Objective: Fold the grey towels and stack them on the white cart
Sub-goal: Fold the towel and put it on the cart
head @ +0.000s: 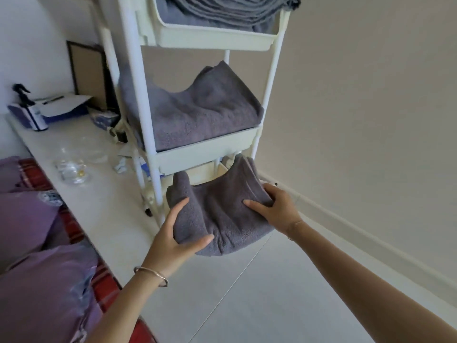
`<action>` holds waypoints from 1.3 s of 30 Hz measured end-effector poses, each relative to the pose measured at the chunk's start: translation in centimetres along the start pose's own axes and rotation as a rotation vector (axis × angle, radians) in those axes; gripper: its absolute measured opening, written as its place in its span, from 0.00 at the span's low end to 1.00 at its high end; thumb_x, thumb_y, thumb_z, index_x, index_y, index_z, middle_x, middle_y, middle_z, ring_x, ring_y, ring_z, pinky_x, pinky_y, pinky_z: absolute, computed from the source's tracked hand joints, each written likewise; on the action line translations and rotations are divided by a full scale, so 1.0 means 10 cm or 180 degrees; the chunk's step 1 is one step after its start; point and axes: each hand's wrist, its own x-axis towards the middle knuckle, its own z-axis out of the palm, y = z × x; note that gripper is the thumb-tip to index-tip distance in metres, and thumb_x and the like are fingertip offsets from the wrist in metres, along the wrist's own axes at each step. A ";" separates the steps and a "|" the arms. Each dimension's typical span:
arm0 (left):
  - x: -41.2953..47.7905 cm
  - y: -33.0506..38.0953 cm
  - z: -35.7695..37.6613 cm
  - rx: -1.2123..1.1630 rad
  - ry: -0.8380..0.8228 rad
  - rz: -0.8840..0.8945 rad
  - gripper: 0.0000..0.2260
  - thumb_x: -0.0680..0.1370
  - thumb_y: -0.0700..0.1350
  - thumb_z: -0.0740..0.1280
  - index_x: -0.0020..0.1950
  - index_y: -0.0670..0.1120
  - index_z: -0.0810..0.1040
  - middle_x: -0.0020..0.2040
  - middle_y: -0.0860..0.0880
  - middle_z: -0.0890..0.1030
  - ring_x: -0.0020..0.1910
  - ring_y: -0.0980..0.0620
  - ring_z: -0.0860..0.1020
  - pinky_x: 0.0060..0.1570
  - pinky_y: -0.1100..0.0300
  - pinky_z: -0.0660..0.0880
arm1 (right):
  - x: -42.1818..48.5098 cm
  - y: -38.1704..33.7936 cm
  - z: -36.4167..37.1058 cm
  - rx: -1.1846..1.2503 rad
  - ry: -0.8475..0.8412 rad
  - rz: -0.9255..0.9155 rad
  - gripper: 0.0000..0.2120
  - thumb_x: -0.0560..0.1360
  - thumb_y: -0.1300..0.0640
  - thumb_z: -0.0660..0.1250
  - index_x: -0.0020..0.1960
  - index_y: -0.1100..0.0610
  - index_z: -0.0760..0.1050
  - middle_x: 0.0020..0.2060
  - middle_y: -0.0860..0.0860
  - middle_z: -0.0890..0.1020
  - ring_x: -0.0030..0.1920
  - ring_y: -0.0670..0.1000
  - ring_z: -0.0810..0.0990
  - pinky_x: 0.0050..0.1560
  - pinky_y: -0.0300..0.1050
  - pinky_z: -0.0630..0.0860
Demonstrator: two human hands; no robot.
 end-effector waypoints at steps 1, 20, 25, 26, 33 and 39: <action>0.02 -0.02 0.03 0.0041 0.0133 0.0007 0.39 0.61 0.53 0.80 0.68 0.60 0.66 0.64 0.71 0.65 0.60 0.82 0.59 0.68 0.62 0.63 | 0.09 0.02 0.05 0.0038 -0.0006 -0.0063 0.10 0.68 0.47 0.74 0.43 0.49 0.76 0.36 0.42 0.79 0.39 0.40 0.75 0.41 0.31 0.70; 0.90 -0.46 0.40 0.1324 0.1916 0.0119 0.43 0.61 0.60 0.77 0.72 0.56 0.62 0.69 0.57 0.66 0.67 0.60 0.66 0.60 0.67 0.63 | 1.39 0.34 0.89 -0.0179 0.0010 -0.0357 0.12 0.73 0.49 0.70 0.43 0.54 0.70 0.34 0.48 0.75 0.39 0.52 0.73 0.42 0.42 0.67; 0.88 -0.59 0.44 0.1519 0.2062 0.0079 0.40 0.62 0.60 0.77 0.70 0.54 0.65 0.66 0.56 0.69 0.64 0.61 0.67 0.56 0.69 0.64 | 1.46 0.39 0.96 -0.0496 -0.0077 -0.0249 0.12 0.73 0.48 0.69 0.46 0.56 0.71 0.39 0.52 0.76 0.44 0.55 0.75 0.43 0.42 0.66; 0.88 -0.59 0.45 0.1560 0.2142 0.0109 0.39 0.63 0.59 0.77 0.70 0.53 0.66 0.65 0.55 0.70 0.63 0.60 0.68 0.56 0.69 0.65 | 1.46 0.38 0.93 -0.0552 -0.0077 -0.0253 0.12 0.73 0.48 0.69 0.46 0.56 0.71 0.40 0.52 0.76 0.45 0.56 0.76 0.44 0.43 0.67; 0.89 -0.58 0.51 0.1831 0.2391 -0.0082 0.35 0.64 0.63 0.70 0.67 0.50 0.68 0.63 0.50 0.72 0.60 0.50 0.73 0.50 0.58 0.73 | 1.47 0.31 0.88 -0.1033 -0.0061 -0.0372 0.17 0.75 0.50 0.68 0.58 0.59 0.72 0.50 0.57 0.81 0.52 0.60 0.78 0.49 0.47 0.71; 0.89 -0.54 0.60 0.2792 0.2302 -0.0018 0.36 0.69 0.64 0.60 0.67 0.39 0.69 0.73 0.37 0.60 0.72 0.39 0.60 0.69 0.50 0.62 | 1.44 0.38 0.94 -0.1318 -0.0069 -0.0948 0.34 0.73 0.56 0.69 0.74 0.59 0.59 0.69 0.60 0.68 0.66 0.61 0.70 0.64 0.51 0.66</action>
